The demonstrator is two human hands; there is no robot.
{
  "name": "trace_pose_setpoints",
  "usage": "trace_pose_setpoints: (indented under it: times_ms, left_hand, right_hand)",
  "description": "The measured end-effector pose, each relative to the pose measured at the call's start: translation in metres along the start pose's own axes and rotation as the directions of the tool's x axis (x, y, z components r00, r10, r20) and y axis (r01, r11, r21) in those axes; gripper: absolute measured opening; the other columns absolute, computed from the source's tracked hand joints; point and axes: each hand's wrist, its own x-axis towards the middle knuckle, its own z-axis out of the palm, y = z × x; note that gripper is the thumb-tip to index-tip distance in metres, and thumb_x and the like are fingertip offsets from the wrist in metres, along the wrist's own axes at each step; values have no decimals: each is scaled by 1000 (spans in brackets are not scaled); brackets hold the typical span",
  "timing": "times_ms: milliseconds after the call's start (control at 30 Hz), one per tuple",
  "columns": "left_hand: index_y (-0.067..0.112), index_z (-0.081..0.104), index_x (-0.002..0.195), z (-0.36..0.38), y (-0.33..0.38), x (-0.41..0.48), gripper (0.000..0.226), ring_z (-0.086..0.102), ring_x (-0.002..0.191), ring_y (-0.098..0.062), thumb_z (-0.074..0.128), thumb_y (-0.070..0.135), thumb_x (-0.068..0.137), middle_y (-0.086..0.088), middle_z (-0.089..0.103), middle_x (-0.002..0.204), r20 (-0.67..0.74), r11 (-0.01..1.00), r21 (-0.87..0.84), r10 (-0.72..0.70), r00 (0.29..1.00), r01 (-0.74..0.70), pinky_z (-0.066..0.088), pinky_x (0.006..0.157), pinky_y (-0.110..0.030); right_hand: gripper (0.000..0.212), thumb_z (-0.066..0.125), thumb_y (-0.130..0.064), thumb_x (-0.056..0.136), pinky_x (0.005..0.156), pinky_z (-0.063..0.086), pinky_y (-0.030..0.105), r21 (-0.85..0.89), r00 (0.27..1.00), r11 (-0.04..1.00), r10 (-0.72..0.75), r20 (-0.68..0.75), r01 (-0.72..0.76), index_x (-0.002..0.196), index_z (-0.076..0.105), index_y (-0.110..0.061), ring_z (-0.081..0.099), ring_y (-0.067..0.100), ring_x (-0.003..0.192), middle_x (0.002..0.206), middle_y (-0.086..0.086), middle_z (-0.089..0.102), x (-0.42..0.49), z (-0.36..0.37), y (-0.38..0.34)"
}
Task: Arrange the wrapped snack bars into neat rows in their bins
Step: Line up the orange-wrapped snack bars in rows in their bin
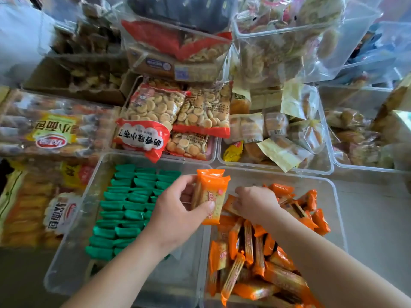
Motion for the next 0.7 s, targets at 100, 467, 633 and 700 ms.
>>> trace_pose_setpoints:
  times_ms: [100,467,633,700]
  left_hand:
    - [38,67,116,-5,-3,-4,39,71,97,-2,84,21,86,20,75,103,1,1000,-4,-25,1000,25,61,81,-24]
    - [38,67,116,-8,-4,-14,39,70,97,-2,84,23,85,20,74,102,-15,999,-38,-36,999,36,62,81,-26]
    - [35,68,111,-3,7,-21,32,71,92,-2,82,21,86,21,74,97,-29,999,-36,0,1000,-1,60,75,-21]
    - [34,69,110,-1,13,-25,28,71,91,-2,80,20,88,19,75,96,-26,999,-33,25,999,-26,59,75,-18]
  right_hand:
    - [32,57,-22,95,72,45,32,-78,1000,997,-2,18,3,127,59,-22,65,28,109,114,4,72,2,12,-9]
    - [9,62,-29,99,72,54,38,477,988,878,43,-148,34,104,57,-24,62,21,86,94,-6,63,-45,-24,11]
    - [15,57,-35,104,67,62,40,852,986,516,72,-152,94,117,63,-38,72,19,84,98,-7,70,-98,-64,17]
    - [29,69,-32,98,56,63,41,903,996,427,45,-72,46,124,65,-42,75,24,75,101,-2,72,-116,-72,21]
